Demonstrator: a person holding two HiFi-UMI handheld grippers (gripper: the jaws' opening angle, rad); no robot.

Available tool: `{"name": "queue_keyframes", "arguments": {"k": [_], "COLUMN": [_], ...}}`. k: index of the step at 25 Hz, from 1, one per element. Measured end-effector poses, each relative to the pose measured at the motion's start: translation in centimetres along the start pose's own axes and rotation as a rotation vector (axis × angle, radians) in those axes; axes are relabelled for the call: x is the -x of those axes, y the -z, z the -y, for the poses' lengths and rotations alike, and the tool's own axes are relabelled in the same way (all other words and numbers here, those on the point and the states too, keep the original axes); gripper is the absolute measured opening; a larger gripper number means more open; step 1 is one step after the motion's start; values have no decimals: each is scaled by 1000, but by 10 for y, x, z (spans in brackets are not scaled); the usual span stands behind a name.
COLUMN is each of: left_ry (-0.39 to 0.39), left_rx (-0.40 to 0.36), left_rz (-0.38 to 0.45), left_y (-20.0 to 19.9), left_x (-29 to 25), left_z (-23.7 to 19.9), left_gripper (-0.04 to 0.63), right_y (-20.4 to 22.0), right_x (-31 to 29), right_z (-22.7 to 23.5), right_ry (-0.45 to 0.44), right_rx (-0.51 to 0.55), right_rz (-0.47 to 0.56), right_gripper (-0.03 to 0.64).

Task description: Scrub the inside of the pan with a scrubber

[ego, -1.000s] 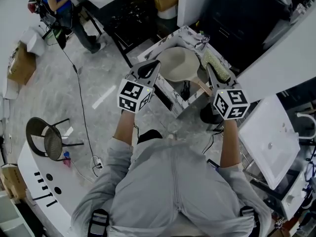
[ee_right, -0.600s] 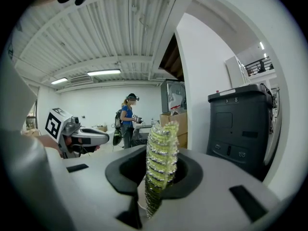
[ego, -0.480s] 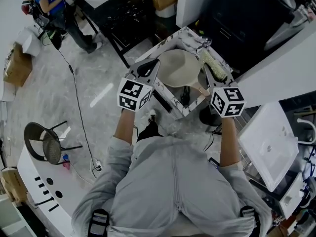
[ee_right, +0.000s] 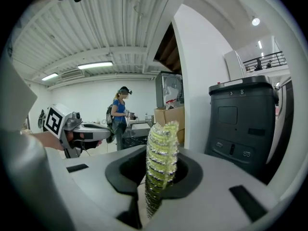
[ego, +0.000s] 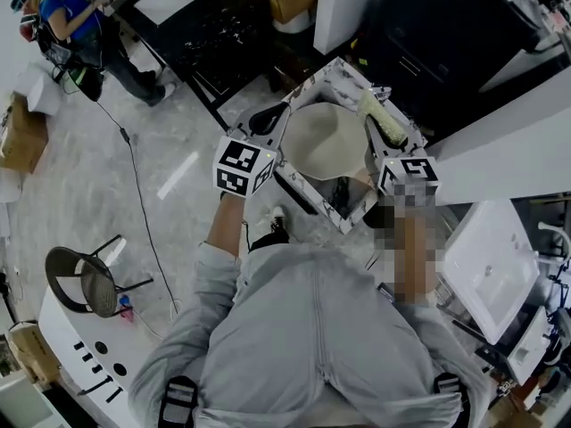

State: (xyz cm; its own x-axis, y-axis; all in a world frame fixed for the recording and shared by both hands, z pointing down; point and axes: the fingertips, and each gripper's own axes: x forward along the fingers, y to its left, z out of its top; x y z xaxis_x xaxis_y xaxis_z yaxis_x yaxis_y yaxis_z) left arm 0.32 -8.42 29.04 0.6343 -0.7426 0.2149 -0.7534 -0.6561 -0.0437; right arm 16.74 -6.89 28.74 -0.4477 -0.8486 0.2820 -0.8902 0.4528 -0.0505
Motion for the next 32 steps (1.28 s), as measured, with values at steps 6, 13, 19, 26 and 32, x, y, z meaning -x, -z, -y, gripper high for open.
{"name": "queue_keyframes", "arguments": {"k": [6,13,19,26,32], "left_ry": [40,96,160,200,173], "left_rx": [11,24,14,46,77], "left_rz": [-9,-25,-32,-71,-109], "left_y": [6,22,32,56,84], "left_x": [-27,-45,-62,-86,-108], "left_z": [-34,-66,-84,-95,-95], "left_gripper": [23,23,23,23,23], "right_y": [2,13,26,54,93], "right_x": [-41,-77,-97,-126,-154], "right_z": [4,3,5,8,24], "right_ry": [33,96,168,189,191], "right_rx": [-22,-50,-64,-88,-96], "right_rz": [-31,-70,-97,-174,-239], "right_gripper": [83,83,83,83,83]}}
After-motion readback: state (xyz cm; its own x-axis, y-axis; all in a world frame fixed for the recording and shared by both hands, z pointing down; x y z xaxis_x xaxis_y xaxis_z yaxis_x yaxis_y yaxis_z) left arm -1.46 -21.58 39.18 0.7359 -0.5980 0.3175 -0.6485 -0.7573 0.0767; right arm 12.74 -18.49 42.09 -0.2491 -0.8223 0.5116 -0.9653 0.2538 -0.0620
